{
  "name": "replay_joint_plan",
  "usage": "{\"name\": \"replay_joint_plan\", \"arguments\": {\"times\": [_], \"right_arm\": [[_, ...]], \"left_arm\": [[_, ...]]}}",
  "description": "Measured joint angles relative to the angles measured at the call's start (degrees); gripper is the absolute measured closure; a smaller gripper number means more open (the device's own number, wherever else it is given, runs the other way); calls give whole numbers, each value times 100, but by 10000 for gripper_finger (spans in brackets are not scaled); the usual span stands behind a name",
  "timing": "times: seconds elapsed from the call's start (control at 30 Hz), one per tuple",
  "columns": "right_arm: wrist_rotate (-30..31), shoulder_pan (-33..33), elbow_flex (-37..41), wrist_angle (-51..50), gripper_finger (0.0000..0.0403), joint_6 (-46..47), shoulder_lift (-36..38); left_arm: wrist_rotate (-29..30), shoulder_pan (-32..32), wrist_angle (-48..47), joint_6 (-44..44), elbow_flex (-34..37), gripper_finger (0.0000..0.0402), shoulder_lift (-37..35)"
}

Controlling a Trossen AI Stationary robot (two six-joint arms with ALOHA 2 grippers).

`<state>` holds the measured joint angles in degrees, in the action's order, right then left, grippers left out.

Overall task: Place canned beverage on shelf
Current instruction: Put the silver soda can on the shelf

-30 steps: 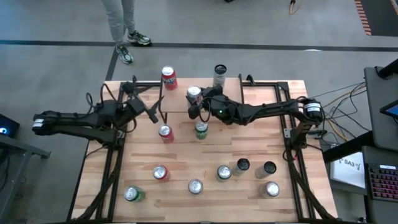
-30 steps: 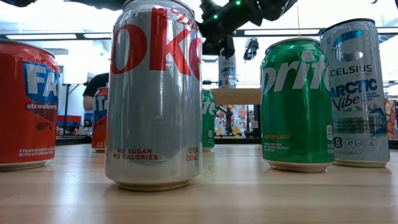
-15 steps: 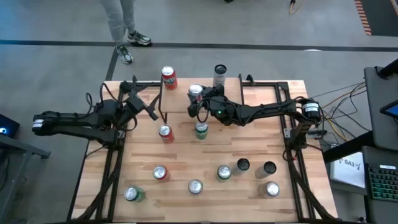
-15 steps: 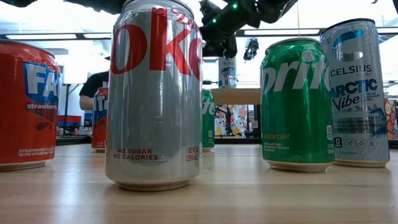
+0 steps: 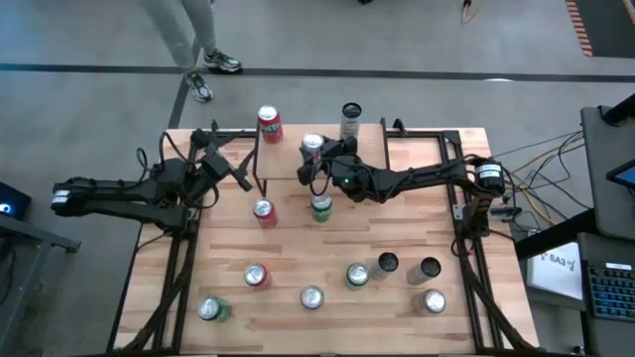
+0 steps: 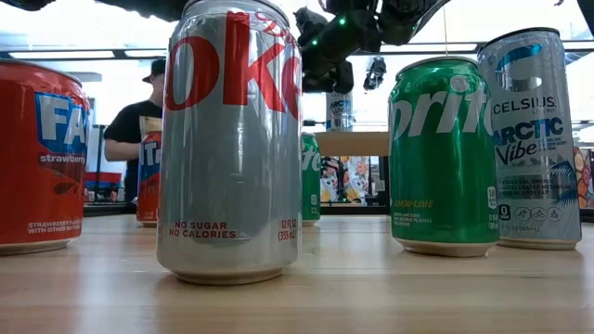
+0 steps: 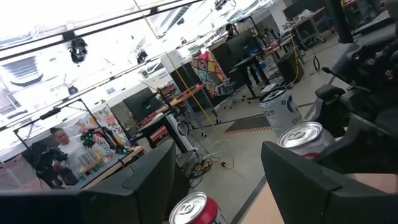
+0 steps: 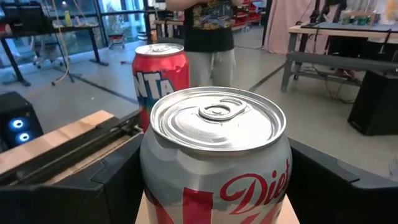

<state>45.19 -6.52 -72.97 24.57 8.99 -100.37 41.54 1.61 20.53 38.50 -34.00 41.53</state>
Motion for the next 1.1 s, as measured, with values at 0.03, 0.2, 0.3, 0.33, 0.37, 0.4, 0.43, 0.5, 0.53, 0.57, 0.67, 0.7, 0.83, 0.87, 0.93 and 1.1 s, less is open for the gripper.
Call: {"name": "replay_joint_plan", "arguments": {"times": [0.03,0.2,0.3,0.33,0.37,0.4,0.43,0.5,0.53,0.57,0.67,0.7,0.83,0.87,0.93,1.1], "right_arm": [[4,0,0,30,104,0,-18],[2,-2,0,21,104,-2,-27],[2,-2,0,28,103,-7,-27],[2,-2,0,22,103,-9,-27],[2,-2,0,12,103,-9,-27],[0,-4,0,-12,101,-7,-27],[2,-12,0,-29,98,-5,-27],[0,-15,0,-31,89,-4,-27],[0,-15,0,-35,84,-4,-27],[0,-15,0,-35,79,-4,-27],[4,-27,-2,0,66,-2,-26],[4,-26,-4,18,64,-2,-25],[2,-39,-4,-22,63,-5,-50],[2,-39,-4,-22,65,-9,-52],[0,-39,-3,-22,67,-41,-26],[0,-23,-58,-59,73,-243,157]], "left_arm": [[0,0,-1,0,0,178,-4],[0,0,-2,0,0,178,0],[0,0,-1,0,0,178,-2],[0,0,-1,-2,0,178,0],[0,0,-2,-2,0,178,0],[0,0,-2,-2,0,178,0],[0,0,0,-2,0,178,1],[0,0,-1,-1,0,178,5],[0,0,-2,0,0,178,5],[0,0,-2,-1,0,178,7],[-2,0,-2,-2,0,178,5],[-2,0,-2,-1,0,178,5],[-2,0,-2,-2,0,178,11],[-2,0,-4,-2,0,178,11],[-2,0,-4,-2,0,178,11],[-2,0,-4,0,0,178,11]]}}
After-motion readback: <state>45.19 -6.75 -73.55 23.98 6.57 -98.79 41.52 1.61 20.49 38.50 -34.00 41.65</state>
